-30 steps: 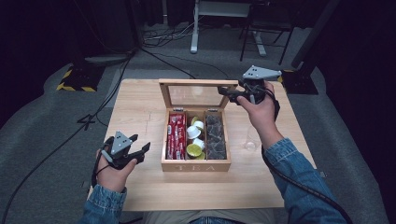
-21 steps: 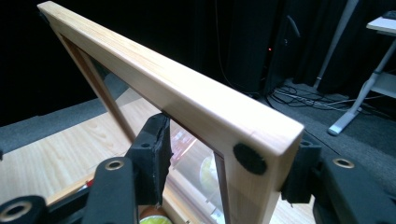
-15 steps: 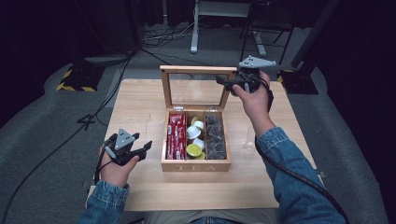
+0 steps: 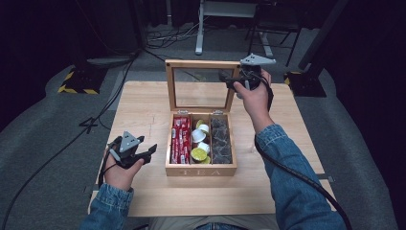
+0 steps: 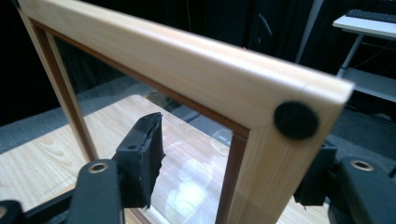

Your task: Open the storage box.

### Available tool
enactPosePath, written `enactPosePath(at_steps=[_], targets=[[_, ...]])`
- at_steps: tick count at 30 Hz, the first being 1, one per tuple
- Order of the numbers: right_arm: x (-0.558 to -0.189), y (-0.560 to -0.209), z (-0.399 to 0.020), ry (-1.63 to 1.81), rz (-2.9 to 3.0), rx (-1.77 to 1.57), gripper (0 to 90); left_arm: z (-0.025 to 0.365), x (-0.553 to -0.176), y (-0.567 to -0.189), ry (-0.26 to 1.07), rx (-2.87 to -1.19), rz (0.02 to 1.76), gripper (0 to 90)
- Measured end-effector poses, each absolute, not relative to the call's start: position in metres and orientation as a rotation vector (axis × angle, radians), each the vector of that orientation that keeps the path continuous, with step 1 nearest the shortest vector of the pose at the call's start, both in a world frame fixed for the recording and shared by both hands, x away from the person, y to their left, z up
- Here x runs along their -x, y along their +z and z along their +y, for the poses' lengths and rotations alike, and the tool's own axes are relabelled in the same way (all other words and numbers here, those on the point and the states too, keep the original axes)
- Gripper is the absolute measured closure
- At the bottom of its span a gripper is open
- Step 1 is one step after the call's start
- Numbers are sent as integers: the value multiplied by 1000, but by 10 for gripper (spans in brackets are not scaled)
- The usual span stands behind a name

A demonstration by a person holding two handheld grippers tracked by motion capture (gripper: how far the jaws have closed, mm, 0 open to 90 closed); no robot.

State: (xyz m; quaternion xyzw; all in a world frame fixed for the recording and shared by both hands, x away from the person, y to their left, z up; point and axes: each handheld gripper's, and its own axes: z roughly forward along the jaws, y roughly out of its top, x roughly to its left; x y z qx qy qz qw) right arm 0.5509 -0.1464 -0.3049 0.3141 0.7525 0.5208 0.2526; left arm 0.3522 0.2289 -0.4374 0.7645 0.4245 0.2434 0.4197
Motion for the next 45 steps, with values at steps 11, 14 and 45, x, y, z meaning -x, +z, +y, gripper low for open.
enactPosePath(at_steps=[11,14,45], targets=[[-564,-323,-141,1352,2066,-867,330,230,-353,-439,607,-1924,1071,399],[-565,-329,-141,1343,2075,-881,324,230,-353,-439,605,-1929,1072,398],[-579,-371,-137,1275,2127,-966,282,228,-353,-440,594,-1926,1072,398]])
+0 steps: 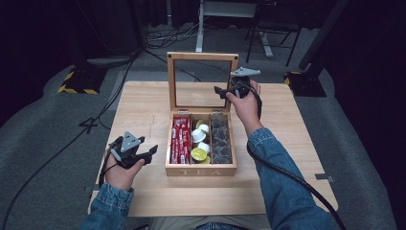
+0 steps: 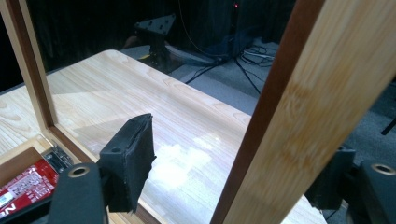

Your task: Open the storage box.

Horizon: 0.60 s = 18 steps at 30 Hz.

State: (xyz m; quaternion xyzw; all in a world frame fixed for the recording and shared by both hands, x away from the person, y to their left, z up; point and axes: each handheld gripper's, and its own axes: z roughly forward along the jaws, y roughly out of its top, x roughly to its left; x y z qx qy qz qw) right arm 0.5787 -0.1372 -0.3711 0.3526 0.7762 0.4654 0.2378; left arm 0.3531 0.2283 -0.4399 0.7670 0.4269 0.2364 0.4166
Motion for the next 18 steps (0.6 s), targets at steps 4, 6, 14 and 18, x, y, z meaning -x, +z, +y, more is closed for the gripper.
enactPosePath(at_steps=[4,6,14,18], targets=[[-582,-378,-140,1272,2131,-1009,270,229,-353,-440,590,-1925,1073,398],[-583,-380,-140,1276,2130,-1022,269,229,-353,-440,591,-1925,1072,398],[-584,-382,-141,1241,2148,-1014,276,229,-354,-440,591,-1926,1074,398],[-583,-380,-143,1232,2148,-1013,271,230,-354,-441,585,-1927,1082,398]])
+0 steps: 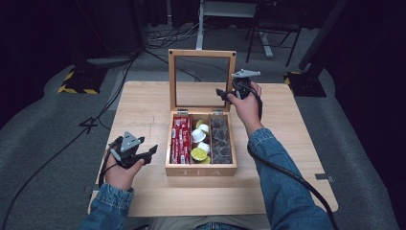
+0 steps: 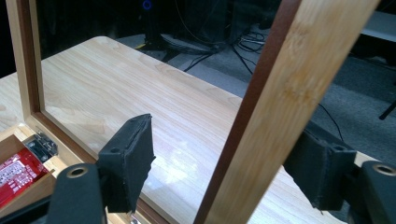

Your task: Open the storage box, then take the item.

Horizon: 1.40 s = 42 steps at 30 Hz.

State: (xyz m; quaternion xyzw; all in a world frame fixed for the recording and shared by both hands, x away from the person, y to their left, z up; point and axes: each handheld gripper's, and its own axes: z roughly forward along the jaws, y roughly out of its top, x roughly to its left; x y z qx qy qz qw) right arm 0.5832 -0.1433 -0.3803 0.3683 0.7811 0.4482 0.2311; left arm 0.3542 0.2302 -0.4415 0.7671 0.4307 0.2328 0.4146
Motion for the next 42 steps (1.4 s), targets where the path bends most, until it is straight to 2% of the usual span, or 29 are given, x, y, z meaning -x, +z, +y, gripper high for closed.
enactPosePath(at_steps=[12,25,33,42], targets=[[-567,-353,-165,1240,2138,-972,241,234,-362,-444,509,-1948,1113,362],[-510,-320,-182,1283,2216,-855,259,237,-365,-449,490,-1960,1142,355],[-485,-319,-190,1343,2245,-834,262,236,-365,-450,481,-1972,1141,353],[-472,-338,-190,1359,2314,-850,304,241,-362,-456,485,-2018,1173,344]])
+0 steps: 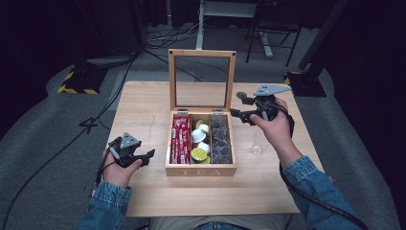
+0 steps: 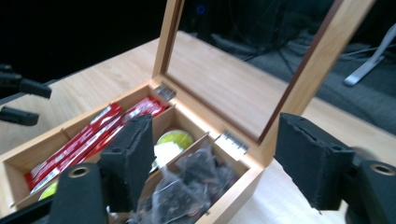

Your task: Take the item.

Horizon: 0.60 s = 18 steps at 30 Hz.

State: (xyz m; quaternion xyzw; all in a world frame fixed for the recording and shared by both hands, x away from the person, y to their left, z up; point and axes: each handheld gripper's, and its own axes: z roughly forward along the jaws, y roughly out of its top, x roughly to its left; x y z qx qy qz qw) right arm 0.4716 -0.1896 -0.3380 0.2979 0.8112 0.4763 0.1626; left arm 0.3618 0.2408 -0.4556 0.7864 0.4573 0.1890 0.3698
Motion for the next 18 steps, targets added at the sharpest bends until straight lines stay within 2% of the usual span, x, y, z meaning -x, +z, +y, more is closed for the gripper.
enactPosePath(at_steps=[2,10,18], targets=[[-471,-348,-184,1335,2353,-856,328,241,-360,-459,475,-2013,1181,342],[-474,-381,-155,1218,2481,-826,335,244,-354,-465,469,-2039,1194,343],[-474,-406,-140,1126,2587,-798,420,247,-350,-477,420,-2081,1225,344]])
